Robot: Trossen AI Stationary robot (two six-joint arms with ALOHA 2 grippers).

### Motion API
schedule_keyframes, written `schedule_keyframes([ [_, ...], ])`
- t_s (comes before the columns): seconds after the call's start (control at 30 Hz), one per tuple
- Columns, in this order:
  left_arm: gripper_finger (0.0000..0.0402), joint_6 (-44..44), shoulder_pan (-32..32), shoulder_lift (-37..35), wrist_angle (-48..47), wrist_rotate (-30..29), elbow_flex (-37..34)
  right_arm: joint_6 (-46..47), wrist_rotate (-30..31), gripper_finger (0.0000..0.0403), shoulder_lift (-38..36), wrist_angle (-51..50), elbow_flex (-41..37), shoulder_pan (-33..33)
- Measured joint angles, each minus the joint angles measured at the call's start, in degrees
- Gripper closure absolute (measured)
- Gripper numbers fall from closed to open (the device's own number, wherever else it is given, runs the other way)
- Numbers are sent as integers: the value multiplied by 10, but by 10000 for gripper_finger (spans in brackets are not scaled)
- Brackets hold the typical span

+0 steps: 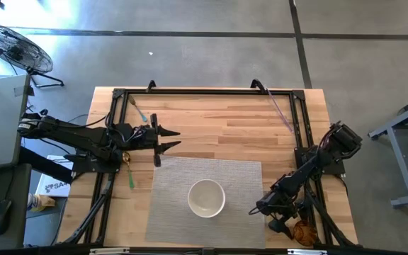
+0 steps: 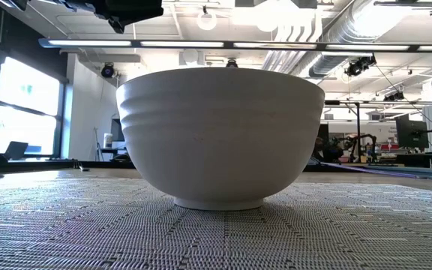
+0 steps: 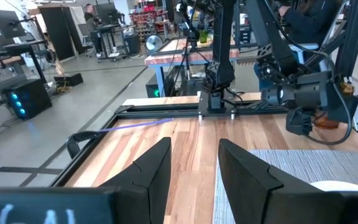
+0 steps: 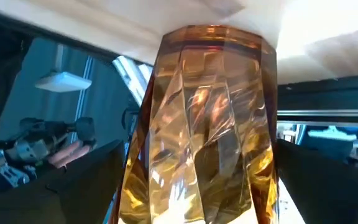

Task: Pick & Place Utensil
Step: Put the brown cup to the top right on the gray mat

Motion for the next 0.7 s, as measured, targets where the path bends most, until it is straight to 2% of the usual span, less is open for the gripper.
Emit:
schedule_keyframes([
  [0.27,270,-1,0,0,0,0,0,20,38,4,-1,18,-2,24],
  [0.5,270,-1,0,0,0,0,0,31,26,7,0,18,-2,46],
  [0.7,270,-1,0,0,1,0,0,43,6,20,0,5,-2,37],
])
